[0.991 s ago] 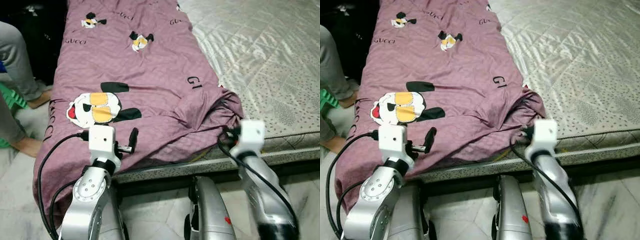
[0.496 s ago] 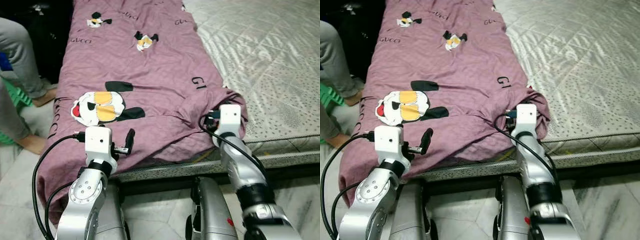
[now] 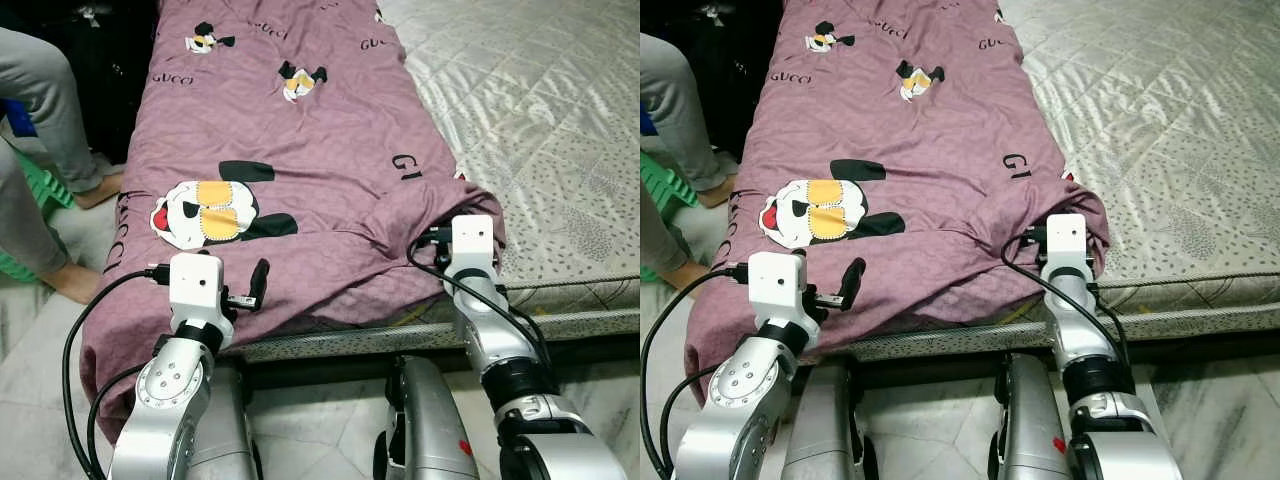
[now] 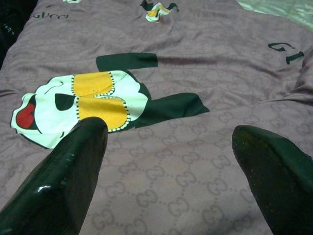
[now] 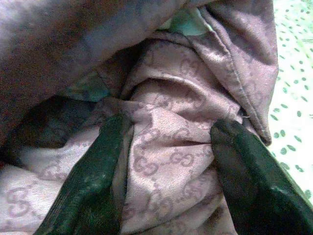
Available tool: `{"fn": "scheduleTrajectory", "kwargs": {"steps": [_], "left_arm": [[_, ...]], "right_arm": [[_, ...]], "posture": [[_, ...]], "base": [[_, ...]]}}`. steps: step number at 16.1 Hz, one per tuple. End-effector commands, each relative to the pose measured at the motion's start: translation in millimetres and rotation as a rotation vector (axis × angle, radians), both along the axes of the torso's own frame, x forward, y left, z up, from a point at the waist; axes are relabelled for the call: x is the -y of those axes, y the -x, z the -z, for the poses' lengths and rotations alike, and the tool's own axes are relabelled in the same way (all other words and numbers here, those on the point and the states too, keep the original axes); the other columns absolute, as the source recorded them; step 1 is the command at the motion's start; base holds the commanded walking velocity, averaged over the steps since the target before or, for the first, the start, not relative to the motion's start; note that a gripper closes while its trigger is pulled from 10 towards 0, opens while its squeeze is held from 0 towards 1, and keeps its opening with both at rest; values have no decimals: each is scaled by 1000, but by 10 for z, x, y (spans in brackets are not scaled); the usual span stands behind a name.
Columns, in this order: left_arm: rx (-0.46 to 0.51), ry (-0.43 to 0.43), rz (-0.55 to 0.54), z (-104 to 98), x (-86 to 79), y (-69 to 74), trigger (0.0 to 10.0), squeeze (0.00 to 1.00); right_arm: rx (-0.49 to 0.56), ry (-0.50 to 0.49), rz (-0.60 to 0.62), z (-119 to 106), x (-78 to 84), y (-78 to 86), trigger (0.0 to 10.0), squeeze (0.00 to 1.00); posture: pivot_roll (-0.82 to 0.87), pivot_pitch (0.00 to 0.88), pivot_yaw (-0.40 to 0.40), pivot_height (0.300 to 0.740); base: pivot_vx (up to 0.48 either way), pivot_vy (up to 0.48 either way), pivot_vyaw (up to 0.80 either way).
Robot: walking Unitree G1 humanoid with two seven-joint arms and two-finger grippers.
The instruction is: Clean up the room
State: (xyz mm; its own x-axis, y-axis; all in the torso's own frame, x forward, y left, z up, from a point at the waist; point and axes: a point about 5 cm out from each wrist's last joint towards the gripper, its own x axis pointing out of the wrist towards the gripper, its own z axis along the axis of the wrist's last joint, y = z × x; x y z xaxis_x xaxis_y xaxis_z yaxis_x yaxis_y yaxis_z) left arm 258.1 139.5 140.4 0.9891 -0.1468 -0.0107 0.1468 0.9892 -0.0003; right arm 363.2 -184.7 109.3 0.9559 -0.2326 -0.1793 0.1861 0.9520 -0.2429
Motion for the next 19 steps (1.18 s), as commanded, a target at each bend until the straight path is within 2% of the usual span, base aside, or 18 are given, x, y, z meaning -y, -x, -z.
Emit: {"fn": "scheduleTrajectory", "kwargs": {"steps": [1, 3, 5, 6, 11, 15, 19], "left_arm": [[-12, -15, -5, 15, -10, 4, 10000, 0], [-12, -15, -2, 17, -4, -10, 10000, 0], [-12, -14, 1, 17, 2, -17, 10000, 0], [-11, -15, 4, 14, 6, -19, 10000, 0], [-6, -14, 8, 8, 19, -37, 10000, 0], [-3, -16, 5, 7, 12, -40, 10000, 0], [1, -18, -3, 4, -2, -40, 10000, 0]], "right_arm": [[-55, 29, 14, 122, 24, 48, 10000, 0], [-118, 51, 18, 248, 45, 101, 10000, 0], [-166, 0, -2, 360, 5, 141, 10000, 0], [-189, -68, -22, 426, -46, 168, 0, 0], [-168, -159, -34, 436, -113, 170, 0, 0], [-157, -184, -26, 430, -110, 164, 0, 0], [-47, -262, 51, 367, 18, 208, 0, 0]], "posture": [[147, 196, 57, 527], [142, 193, 59, 527], [142, 190, 60, 527], [142, 190, 61, 527], [137, 180, 59, 527], [139, 177, 57, 527], [134, 177, 60, 527]], "base": [[0, 0, 0], [0, 0, 0], [0, 0, 0], [0, 0, 0], [0, 0, 0], [0, 0, 0], [0, 0, 0]]}}
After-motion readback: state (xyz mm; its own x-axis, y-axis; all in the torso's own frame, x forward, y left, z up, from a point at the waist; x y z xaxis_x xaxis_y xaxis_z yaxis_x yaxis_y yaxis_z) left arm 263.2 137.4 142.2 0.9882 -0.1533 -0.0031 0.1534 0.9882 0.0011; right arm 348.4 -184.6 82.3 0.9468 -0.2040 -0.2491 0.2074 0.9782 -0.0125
